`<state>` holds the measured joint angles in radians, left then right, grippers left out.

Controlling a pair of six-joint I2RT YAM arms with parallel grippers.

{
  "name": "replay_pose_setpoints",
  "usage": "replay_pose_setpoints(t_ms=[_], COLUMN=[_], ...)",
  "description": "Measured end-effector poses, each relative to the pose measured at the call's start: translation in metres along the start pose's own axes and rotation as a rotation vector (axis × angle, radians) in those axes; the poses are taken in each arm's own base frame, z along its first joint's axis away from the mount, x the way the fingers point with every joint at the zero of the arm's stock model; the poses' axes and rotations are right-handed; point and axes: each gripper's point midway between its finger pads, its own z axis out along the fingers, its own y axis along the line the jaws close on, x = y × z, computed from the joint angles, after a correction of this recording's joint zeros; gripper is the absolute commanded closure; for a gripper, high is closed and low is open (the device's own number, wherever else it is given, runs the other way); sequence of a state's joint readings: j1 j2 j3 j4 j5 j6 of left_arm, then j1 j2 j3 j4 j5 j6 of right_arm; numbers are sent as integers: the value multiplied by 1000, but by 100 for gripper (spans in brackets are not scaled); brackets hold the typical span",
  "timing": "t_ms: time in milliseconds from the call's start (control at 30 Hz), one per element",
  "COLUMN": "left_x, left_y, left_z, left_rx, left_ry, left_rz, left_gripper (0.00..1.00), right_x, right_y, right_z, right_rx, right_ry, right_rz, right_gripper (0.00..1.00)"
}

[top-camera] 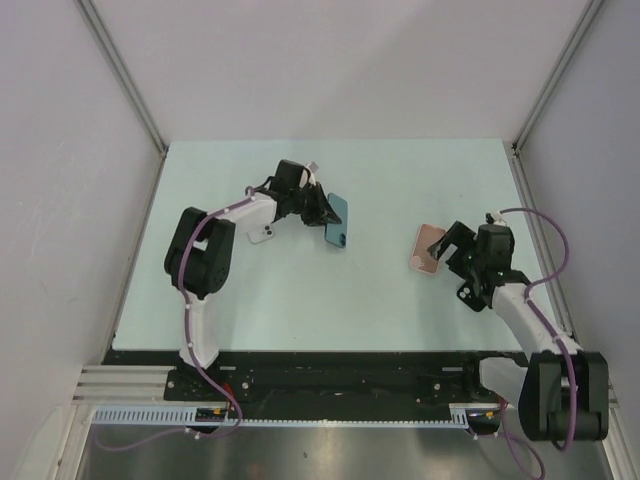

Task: Take the phone out of the phone case
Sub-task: Place the phone case at the center of the board, then place the phone at the center of the board, then reset both arms

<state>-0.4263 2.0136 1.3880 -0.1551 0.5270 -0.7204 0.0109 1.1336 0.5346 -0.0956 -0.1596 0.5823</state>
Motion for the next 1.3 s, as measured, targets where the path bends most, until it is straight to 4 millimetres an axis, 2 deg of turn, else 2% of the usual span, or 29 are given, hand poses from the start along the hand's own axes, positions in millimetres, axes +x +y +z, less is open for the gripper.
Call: replay_pose_setpoints(t_ms=[133, 200, 233, 267, 300, 400, 433, 467, 500, 600, 733, 833, 900, 1100, 1200, 1300], left_x=[-26, -38, -42, -46, -49, -54, -54, -55, -58, -66, -67, -58, -52, -19, 8, 37], left_y=[14, 21, 26, 30, 34, 46, 49, 50, 47, 47, 53, 51, 41, -7, -31, -36], left_z=[13, 18, 21, 24, 26, 36, 38, 40, 39, 36, 22, -6, -31, -104, -127, -141], left_rx=[-14, -21, -26, -32, -41, -77, -88, -94, -94, -122, -192, -245, -245, -152, -89, -60], left_ry=[-16, -29, -34, -37, -40, -35, -32, -28, -34, -60, -91, -123, -160, -280, -309, -307], left_rz=[-9, -15, -19, -24, -29, -35, -31, -42, -33, -10, -2, 9, 31, 132, 219, 274], left_gripper=[96, 90, 78, 72, 53, 23, 16, 14, 4, 0, 0, 0, 0, 0, 0, 0], right_x=[-17, -28, -32, -33, -32, -25, -20, -14, -10, 4, 24, 37, 40, 35, 33, 30], right_y=[-5, -2, -1, -2, -3, -3, -1, 1, 1, -2, -23, -38, -44, -44, -42, -41], right_z=[-32, -53, -62, -70, -77, -88, -89, -88, -88, -81, -67, -63, -63, -65, -66, -66], right_rx=[48, 47, 45, 48, 52, 51, 44, 41, 41, 64, 202, 298, 339, 376, 374, 376], right_ry=[-112, -190, -219, -238, -250, -251, -235, -215, -198, -135, -54, -13, -5, -44, -56, -65], right_rz=[-27, -43, -47, -49, -48, -51, -53, -54, -55, -49, -32, -27, -22, -8, -21, -35], right_gripper=[1, 0, 0, 0, 0, 0, 0, 0, 0, 0, 0, 0, 0, 0, 0, 1])
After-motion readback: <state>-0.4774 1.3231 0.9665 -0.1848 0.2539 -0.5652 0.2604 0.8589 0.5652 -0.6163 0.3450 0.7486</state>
